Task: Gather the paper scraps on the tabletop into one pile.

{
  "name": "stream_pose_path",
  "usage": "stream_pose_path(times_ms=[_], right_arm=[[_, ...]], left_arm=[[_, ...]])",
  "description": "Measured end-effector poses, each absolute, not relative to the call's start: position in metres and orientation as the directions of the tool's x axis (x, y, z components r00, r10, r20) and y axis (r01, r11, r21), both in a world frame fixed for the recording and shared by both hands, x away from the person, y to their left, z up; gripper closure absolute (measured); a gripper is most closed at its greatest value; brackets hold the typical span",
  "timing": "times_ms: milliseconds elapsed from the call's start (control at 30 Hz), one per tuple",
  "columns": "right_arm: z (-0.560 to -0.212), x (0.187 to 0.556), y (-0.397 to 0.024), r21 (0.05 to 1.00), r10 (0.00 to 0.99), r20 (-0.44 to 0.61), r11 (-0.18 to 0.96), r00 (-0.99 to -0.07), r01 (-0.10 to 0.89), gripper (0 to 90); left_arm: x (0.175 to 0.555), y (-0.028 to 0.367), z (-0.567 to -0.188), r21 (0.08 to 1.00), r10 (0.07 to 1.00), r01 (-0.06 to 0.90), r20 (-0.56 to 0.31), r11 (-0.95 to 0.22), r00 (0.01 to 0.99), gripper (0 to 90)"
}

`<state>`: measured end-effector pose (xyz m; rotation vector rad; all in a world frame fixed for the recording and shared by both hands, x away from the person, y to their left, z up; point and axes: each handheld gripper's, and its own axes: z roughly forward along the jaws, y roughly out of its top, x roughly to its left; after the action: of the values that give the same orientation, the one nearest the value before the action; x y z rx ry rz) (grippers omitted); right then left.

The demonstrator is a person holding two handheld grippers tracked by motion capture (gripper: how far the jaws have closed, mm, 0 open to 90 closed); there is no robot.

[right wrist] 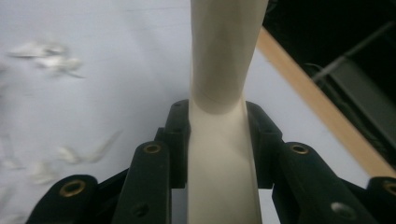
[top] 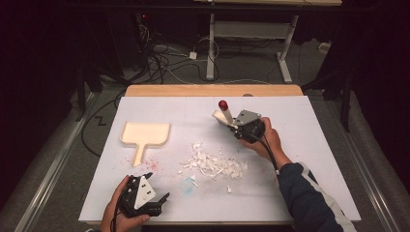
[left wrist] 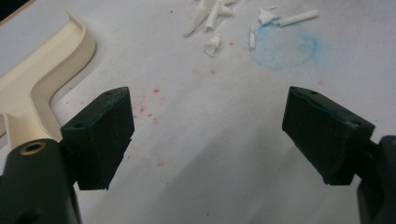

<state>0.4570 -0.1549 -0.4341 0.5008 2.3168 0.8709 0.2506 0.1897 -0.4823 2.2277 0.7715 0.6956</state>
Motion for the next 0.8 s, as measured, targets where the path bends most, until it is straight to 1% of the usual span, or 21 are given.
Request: stream_pose_path(times_ms=[33, 67, 100, 167, 200, 233, 267, 367, 433, 500, 633, 800], right_arm=[[-0.435, 0.453, -0.152, 0.683, 0.515, -0.406, 0.720, -0.755, 0.124, 67.7], [-0.437, 0.443, -0.149, 0.704, 0.478, -0.371, 0.704, -0.796, 0.094, 67.7], [-0.439, 0.437, -0.147, 0.711, 0.459, -0.358, 0.698, -0.813, 0.081, 67.6], [-0.440, 0.422, -0.145, 0.708, 0.405, -0.359, 0.705, -0.841, 0.037, 67.5], [-0.440, 0.422, -0.145, 0.708, 0.405, -0.359, 0.705, -0.841, 0.037, 67.5], [-0.440, 0.409, -0.146, 0.709, 0.352, -0.352, 0.705, -0.867, -0.001, 67.5], [-0.440, 0.409, -0.146, 0.709, 0.352, -0.352, 0.705, -0.867, -0.001, 67.5], [-0.433, 0.395, -0.149, 0.733, 0.300, -0.314, 0.679, -0.901, -0.029, 67.8], [-0.426, 0.391, -0.150, 0.737, 0.281, -0.321, 0.674, -0.904, -0.053, 67.8], [-0.420, 0.390, -0.150, 0.732, 0.288, -0.351, 0.678, -0.891, -0.069, 67.8], [-0.408, 0.401, -0.149, 0.737, 0.316, -0.366, 0.673, -0.875, -0.065, 67.8], [-0.403, 0.424, -0.140, 0.751, 0.385, -0.362, 0.660, -0.849, -0.021, 67.8]], left_arm=[[0.250, 0.190, -0.483, 0.731, 0.685, 0.328, 0.254, -0.598, 0.683, 15.9], [0.250, 0.190, -0.482, 0.729, 0.682, 0.325, 0.258, -0.603, 0.684, 15.9], [0.250, 0.190, -0.482, 0.729, 0.682, 0.325, 0.258, -0.603, 0.684, 16.0], [0.249, 0.190, -0.482, 0.730, 0.682, 0.325, 0.257, -0.601, 0.685, 15.9], [0.249, 0.190, -0.482, 0.730, 0.682, 0.326, 0.255, -0.600, 0.685, 15.9], [0.249, 0.190, -0.482, 0.730, 0.683, 0.327, 0.254, -0.600, 0.685, 15.9], [0.249, 0.190, -0.482, 0.731, 0.683, 0.327, 0.254, -0.599, 0.685, 15.9], [0.249, 0.188, -0.481, 0.732, 0.681, 0.323, 0.254, -0.599, 0.687, 15.9], [0.250, 0.188, -0.481, 0.734, 0.682, 0.321, 0.256, -0.599, 0.685, 15.9], [0.251, 0.189, -0.480, 0.734, 0.683, 0.320, 0.260, -0.599, 0.682, 15.9], [0.253, 0.190, -0.479, 0.742, 0.692, 0.324, 0.253, -0.588, 0.677, 15.9], [0.255, 0.191, -0.479, 0.740, 0.686, 0.323, 0.249, -0.591, 0.684, 15.9]])
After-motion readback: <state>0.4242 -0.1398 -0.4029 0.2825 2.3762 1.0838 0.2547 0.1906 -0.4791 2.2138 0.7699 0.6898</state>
